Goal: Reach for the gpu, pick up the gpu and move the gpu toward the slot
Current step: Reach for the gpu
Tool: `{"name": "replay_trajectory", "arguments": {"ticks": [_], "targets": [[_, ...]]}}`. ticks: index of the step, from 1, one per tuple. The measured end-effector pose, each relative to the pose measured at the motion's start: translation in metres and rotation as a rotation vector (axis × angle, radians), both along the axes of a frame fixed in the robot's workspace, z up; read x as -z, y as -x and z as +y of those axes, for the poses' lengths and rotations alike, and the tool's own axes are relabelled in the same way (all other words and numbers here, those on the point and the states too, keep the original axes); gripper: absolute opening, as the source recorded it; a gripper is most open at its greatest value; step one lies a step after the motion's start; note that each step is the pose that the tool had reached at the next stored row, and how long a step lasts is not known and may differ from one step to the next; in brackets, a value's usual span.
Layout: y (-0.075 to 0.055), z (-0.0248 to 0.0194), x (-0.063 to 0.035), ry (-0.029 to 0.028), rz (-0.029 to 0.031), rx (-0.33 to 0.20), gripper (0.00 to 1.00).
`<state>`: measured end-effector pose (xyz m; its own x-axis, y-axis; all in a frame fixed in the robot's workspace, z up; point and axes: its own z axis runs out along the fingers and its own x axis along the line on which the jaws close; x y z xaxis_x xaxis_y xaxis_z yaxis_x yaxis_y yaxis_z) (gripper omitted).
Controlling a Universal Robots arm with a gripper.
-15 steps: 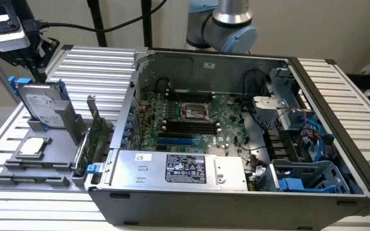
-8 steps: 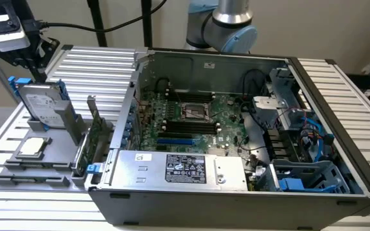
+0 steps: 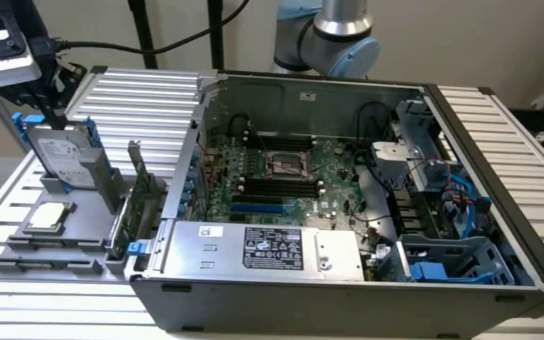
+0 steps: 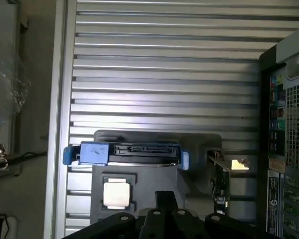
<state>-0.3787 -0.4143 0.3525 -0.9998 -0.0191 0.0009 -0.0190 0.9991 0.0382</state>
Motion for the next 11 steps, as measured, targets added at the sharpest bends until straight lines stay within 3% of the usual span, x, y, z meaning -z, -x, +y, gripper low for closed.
{"name": "replay_trajectory", "arguments": {"ticks": [5,11], "targets": [[-0.012,-0.0159,0.0002,0.0,0.0,0.0,0.11],[-0.033,-0.0309,0.0016,0.0,0.0,0.0,0.11]]}}
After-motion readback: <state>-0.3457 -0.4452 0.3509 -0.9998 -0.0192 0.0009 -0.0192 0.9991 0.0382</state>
